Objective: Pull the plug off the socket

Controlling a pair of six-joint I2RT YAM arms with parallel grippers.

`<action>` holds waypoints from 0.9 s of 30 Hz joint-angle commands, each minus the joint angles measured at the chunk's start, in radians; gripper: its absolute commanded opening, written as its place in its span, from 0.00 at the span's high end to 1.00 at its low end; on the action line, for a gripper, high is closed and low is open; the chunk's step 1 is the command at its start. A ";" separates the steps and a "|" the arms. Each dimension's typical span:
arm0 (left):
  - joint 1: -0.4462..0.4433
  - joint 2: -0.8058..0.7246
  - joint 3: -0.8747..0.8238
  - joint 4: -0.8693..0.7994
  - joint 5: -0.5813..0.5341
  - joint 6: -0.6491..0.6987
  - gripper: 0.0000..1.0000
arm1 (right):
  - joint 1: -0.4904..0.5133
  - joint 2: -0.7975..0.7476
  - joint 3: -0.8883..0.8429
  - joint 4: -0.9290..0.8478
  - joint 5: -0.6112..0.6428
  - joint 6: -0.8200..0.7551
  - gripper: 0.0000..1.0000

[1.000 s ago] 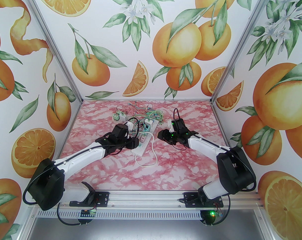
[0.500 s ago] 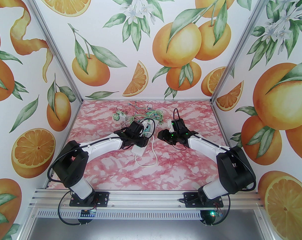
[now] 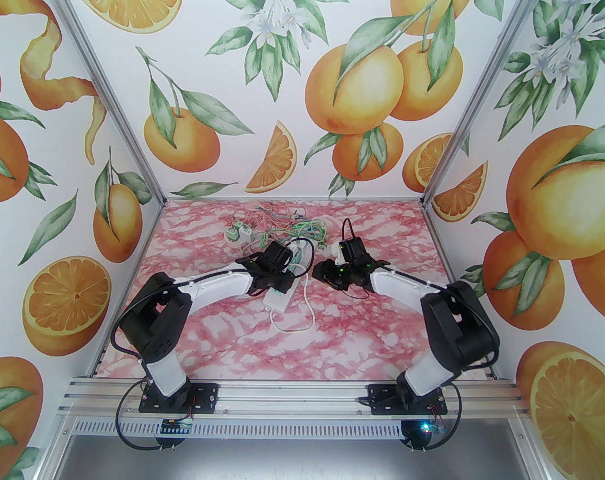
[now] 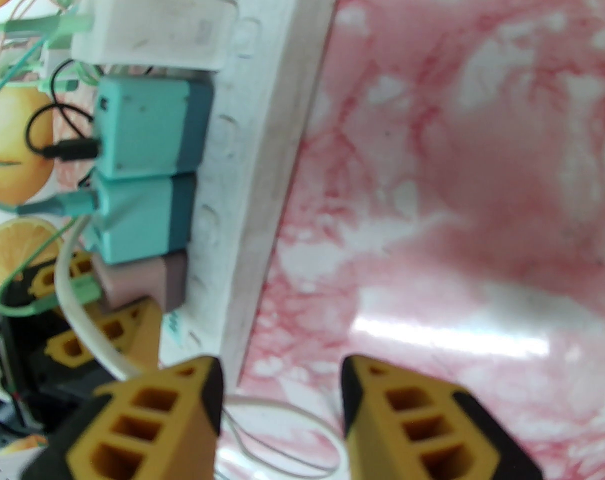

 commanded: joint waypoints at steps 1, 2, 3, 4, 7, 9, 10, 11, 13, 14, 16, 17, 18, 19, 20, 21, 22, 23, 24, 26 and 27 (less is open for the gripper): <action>0.010 0.007 0.025 0.000 0.006 -0.004 0.72 | -0.001 0.058 0.042 0.095 -0.065 0.044 0.56; 0.012 0.005 0.026 0.001 0.009 -0.008 0.73 | -0.001 0.078 0.049 0.111 -0.075 0.055 0.56; 0.014 0.005 0.026 0.002 0.014 -0.011 0.74 | -0.001 0.095 0.057 0.121 -0.083 0.063 0.57; 0.014 0.005 0.025 0.003 0.019 -0.013 0.75 | -0.001 0.113 0.065 0.136 -0.093 0.073 0.58; 0.014 0.004 0.026 0.003 0.025 -0.020 0.76 | 0.002 0.161 0.088 0.162 -0.111 0.092 0.59; 0.014 0.002 0.028 0.000 0.027 -0.020 0.75 | 0.005 0.188 0.104 0.166 -0.114 0.094 0.60; 0.014 0.002 0.028 0.001 0.030 -0.022 0.75 | 0.006 0.201 0.111 0.169 -0.117 0.096 0.60; 0.013 0.002 0.029 0.000 0.033 -0.022 0.75 | 0.007 0.213 0.117 0.177 -0.123 0.100 0.60; 0.014 0.004 0.032 -0.002 0.039 -0.025 0.75 | 0.007 0.234 0.124 0.191 -0.130 0.112 0.61; 0.013 0.006 0.033 -0.003 0.043 -0.026 0.75 | 0.007 0.242 0.128 0.192 -0.128 0.114 0.62; 0.014 0.008 0.035 -0.005 0.048 -0.028 0.75 | 0.007 0.257 0.132 0.195 -0.124 0.117 0.62; 0.014 0.008 0.032 -0.005 0.050 -0.031 0.75 | 0.007 0.262 0.134 0.195 -0.122 0.115 0.62; 0.014 0.008 0.033 -0.005 0.052 -0.031 0.75 | 0.006 0.271 0.137 0.195 -0.122 0.115 0.62; 0.013 0.007 0.033 -0.005 0.054 -0.031 0.75 | 0.007 0.278 0.140 0.195 -0.122 0.115 0.63; 0.014 0.006 0.033 -0.007 0.054 -0.034 0.75 | 0.007 0.285 0.142 0.195 -0.123 0.115 0.63; 0.013 0.007 0.033 -0.007 0.056 -0.033 0.75 | 0.007 0.290 0.145 0.194 -0.124 0.113 0.63; 0.014 0.007 0.032 -0.007 0.058 -0.034 0.75 | 0.007 0.295 0.149 0.187 -0.122 0.109 0.63; 0.014 0.006 0.033 -0.007 0.057 -0.035 0.75 | 0.007 0.302 0.153 0.180 -0.121 0.105 0.63; 0.014 0.008 0.033 -0.007 0.059 -0.035 0.75 | 0.008 0.307 0.156 0.169 -0.116 0.100 0.63; 0.014 0.010 0.038 -0.011 0.065 -0.040 0.75 | 0.010 0.314 0.171 0.125 -0.098 0.078 0.64; 0.014 0.010 0.043 -0.015 0.062 -0.040 0.75 | 0.010 0.316 0.174 0.102 -0.088 0.066 0.64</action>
